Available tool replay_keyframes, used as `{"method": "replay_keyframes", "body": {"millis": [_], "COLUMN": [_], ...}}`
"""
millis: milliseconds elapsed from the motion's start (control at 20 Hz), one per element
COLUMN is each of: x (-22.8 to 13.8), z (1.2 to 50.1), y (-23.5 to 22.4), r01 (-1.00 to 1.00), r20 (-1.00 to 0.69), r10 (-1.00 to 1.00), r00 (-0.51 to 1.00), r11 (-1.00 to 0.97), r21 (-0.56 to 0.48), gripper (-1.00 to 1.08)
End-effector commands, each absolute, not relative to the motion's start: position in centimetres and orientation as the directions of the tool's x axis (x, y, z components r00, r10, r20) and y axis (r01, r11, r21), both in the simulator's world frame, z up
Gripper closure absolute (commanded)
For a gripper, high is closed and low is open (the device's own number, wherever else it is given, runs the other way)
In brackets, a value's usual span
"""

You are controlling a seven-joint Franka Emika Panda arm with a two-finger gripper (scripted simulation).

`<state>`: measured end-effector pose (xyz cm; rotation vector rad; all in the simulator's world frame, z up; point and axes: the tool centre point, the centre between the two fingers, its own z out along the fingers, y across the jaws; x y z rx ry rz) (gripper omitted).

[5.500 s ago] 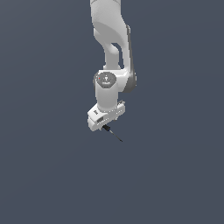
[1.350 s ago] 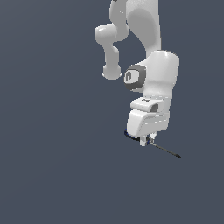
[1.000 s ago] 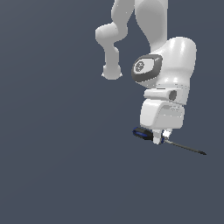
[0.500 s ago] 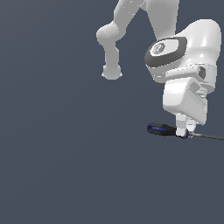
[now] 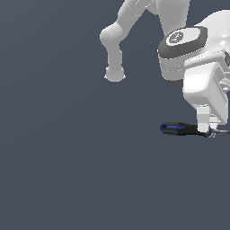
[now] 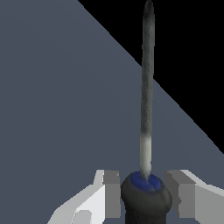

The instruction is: Pick up the object and move it to a goal position.

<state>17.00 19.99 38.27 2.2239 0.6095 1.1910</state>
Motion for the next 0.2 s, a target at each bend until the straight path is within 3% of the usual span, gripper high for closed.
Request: {"method": "replay_keyframes", "body": {"millis": [0, 150], "x": [17.06, 17.07], "z": [38.69, 38.70], "y": [20.09, 20.07], "r01": [0.125, 0.123], "r20": [0.611, 0.611], "r10": [0.611, 0.610], "r00": [0.504, 0.504], "r11": [-0.752, -0.751], "r21": [0.648, 0.648], "gripper": [1.08, 1.08]}}
